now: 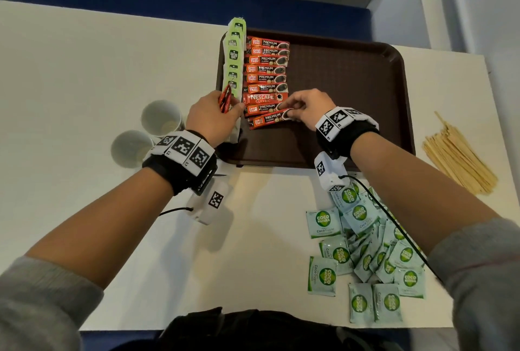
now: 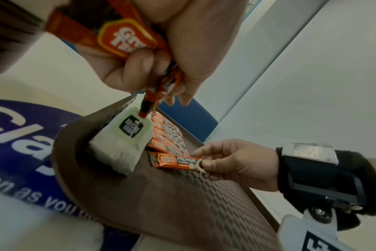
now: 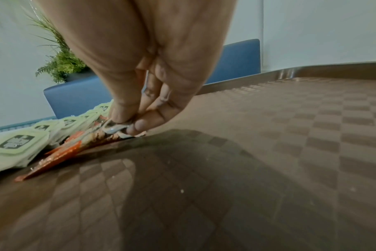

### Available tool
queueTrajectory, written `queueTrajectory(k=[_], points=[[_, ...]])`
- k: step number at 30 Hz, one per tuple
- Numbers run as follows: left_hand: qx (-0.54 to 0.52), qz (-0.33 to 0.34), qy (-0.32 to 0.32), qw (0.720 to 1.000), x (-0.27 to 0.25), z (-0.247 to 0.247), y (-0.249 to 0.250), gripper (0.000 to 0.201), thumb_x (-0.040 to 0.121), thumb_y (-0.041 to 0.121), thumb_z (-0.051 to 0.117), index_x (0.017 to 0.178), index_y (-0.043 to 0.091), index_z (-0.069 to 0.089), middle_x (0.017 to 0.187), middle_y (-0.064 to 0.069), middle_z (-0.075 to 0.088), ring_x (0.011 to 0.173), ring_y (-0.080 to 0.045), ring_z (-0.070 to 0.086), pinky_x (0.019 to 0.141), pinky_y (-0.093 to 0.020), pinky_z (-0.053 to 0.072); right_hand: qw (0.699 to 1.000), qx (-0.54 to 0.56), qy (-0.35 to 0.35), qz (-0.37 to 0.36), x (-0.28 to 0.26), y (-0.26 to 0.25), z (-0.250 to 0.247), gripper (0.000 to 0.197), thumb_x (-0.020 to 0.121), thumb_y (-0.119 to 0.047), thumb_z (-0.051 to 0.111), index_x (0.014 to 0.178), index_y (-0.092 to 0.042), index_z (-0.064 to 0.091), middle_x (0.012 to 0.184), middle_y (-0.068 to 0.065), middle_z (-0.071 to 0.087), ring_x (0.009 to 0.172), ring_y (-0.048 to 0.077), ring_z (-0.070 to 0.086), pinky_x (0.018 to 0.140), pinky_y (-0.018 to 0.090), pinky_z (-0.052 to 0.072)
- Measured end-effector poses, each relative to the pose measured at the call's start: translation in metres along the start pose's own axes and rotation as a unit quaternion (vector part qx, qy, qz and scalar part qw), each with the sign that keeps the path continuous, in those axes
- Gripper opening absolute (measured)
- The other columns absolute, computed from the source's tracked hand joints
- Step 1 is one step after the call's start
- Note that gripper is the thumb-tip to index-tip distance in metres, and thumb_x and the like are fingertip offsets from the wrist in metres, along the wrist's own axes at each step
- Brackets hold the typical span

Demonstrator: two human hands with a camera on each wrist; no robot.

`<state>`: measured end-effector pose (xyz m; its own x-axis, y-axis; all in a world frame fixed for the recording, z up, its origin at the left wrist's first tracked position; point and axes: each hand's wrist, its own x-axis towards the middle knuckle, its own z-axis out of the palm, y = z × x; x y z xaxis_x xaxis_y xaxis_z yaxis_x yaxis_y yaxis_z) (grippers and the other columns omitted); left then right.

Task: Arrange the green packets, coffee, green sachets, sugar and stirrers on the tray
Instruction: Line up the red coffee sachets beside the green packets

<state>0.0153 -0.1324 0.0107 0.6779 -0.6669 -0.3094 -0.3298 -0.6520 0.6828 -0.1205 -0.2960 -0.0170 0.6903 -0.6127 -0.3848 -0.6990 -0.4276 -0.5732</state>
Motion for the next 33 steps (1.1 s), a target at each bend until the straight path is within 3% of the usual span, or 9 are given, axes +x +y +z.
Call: queueTrajectory(k=[3, 7, 12, 22, 27, 31, 33], points=[[-0.003, 0.000, -0.004, 1.000, 0.001, 0.000, 0.002, 0.027, 0.093, 0.039, 0.056, 0.107, 0.017, 0.063, 0.114, -0.006, 0.066, 0.103, -0.024, 0.061, 0.088, -0.033, 0.048, 0.999, 0.035, 0.013, 0.022, 0.004, 0.002, 0.006, 0.015, 0.083, -0.011, 0.070, 0.095, -0.019, 0.066, 0.078, -0.001, 0.064, 0.071, 0.009, 0.062, 0.084, 0.030, 0.054], [-0.007, 0.003, -0.015, 1.000, 0.002, 0.000, 0.002, 0.032, 0.093, 0.041, 0.055, 0.112, 0.017, 0.063, 0.120, -0.004, 0.064, 0.109, -0.022, 0.059, 0.088, -0.028, 0.044, 0.993, 0.084, 0.056, 0.058, 0.004, 0.005, 0.011, 0.026, 0.079, -0.007, 0.073, 0.096, -0.017, 0.057, 0.074, -0.001, 0.060, 0.071, 0.015, 0.065, 0.075, 0.029, 0.057], [-0.007, 0.008, -0.016, 1.000, 0.002, 0.000, 0.004, 0.033, 0.093, 0.041, 0.054, 0.114, 0.016, 0.062, 0.123, -0.003, 0.063, 0.111, -0.020, 0.058, 0.084, -0.024, 0.039, 0.987, 0.108, 0.069, 0.098, 0.001, 0.003, 0.010, 0.029, 0.077, -0.008, 0.075, 0.102, -0.013, 0.061, 0.066, -0.005, 0.060, 0.057, 0.003, 0.058, 0.047, 0.004, 0.043], [-0.016, 0.003, -0.020, 1.000, 0.000, -0.001, 0.003, 0.033, 0.093, 0.041, 0.055, 0.115, 0.017, 0.060, 0.122, -0.002, 0.063, 0.109, -0.017, 0.058, 0.085, -0.025, 0.041, 0.981, 0.134, 0.066, 0.123, 0.000, 0.000, 0.016, 0.024, 0.077, -0.009, 0.075, 0.100, -0.007, 0.067, 0.064, -0.004, 0.058, 0.060, 0.009, 0.061, 0.074, 0.026, 0.057], [-0.015, 0.003, -0.016, 1.000, -0.001, -0.002, 0.003, 0.033, 0.093, 0.041, 0.055, 0.114, 0.017, 0.060, 0.121, -0.002, 0.064, 0.105, -0.015, 0.057, 0.083, -0.024, 0.041, 0.979, 0.144, 0.073, 0.124, -0.003, 0.000, 0.017, 0.019, 0.079, -0.008, 0.074, 0.097, -0.007, 0.066, 0.063, -0.004, 0.058, 0.058, 0.007, 0.060, 0.066, 0.019, 0.056], [-0.012, 0.007, -0.006, 1.000, 0.000, -0.002, 0.002, 0.031, 0.091, 0.041, 0.057, 0.109, 0.016, 0.063, 0.113, -0.004, 0.067, 0.105, -0.021, 0.060, 0.085, -0.027, 0.042, 0.983, 0.133, 0.074, 0.102, -0.004, 0.000, 0.018, 0.018, 0.080, -0.003, 0.072, 0.096, -0.004, 0.066, 0.058, -0.004, 0.056, 0.044, -0.001, 0.057, 0.052, 0.008, 0.050], [-0.017, 0.005, -0.005, 1.000, 0.000, -0.002, 0.002, 0.031, 0.091, 0.041, 0.058, 0.109, 0.016, 0.063, 0.112, -0.004, 0.067, 0.104, -0.022, 0.061, 0.087, -0.029, 0.044, 0.985, 0.127, 0.069, 0.095, -0.004, -0.001, 0.019, 0.019, 0.080, -0.003, 0.072, 0.097, -0.003, 0.066, 0.058, -0.005, 0.055, 0.050, 0.002, 0.057, 0.054, 0.009, 0.051]])
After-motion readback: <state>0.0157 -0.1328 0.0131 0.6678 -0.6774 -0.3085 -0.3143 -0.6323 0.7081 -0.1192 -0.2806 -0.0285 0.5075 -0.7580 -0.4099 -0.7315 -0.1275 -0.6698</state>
